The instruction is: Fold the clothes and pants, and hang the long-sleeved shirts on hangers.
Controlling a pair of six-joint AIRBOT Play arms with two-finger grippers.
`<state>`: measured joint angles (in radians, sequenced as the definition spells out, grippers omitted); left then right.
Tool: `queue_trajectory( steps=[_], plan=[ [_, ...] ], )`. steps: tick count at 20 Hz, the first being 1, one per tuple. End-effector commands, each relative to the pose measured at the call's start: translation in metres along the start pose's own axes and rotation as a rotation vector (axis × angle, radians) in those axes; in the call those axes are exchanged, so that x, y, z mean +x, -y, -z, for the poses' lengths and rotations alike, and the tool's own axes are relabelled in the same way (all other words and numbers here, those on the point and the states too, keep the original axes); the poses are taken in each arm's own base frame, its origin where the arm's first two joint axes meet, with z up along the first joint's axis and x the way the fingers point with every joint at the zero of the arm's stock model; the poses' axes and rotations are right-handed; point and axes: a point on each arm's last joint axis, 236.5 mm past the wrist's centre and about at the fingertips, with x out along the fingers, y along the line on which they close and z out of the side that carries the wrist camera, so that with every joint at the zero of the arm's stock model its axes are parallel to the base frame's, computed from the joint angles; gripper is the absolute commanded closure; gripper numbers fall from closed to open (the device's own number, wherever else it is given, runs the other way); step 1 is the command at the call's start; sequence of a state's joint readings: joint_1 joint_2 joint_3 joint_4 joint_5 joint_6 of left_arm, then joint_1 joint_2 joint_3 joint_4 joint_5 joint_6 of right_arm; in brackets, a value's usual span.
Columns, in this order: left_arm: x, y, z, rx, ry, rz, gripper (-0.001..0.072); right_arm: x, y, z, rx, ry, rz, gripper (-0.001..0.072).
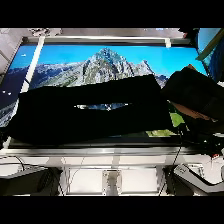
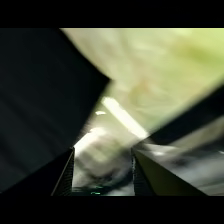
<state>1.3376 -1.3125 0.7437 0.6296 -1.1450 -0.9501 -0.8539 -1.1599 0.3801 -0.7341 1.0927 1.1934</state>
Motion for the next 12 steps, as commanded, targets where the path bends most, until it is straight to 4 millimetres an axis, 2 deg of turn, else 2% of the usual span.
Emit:
queue_trajectory(
  steps=[1, 3, 6, 12],
  plan=[
    [-0.001, -0.007, 0.005, 0.021, -0.021, -0.032, 0.069, 0.012, 0.003, -0.018, 0.03, 0.056, -0.03, 0.0279],
    [-0.001, -0.007, 0.005, 0.021, -0.02, -0.032, 0.069, 0.012, -0.006, -0.027, 0.023, 0.091, -0.07, 0.0279],
    [-0.001, -0.007, 0.005, 0.021, -0.021, -0.032, 0.069, 0.009, -0.007, -0.043, 0.054, 0.159, -0.079, 0.028],
    [-0.001, -0.007, 0.005, 0.022, -0.021, -0.032, 0.069, 0.031, -0.019, -0.034, -0.009, 0.142, -0.031, 0.0289]
  ],
)
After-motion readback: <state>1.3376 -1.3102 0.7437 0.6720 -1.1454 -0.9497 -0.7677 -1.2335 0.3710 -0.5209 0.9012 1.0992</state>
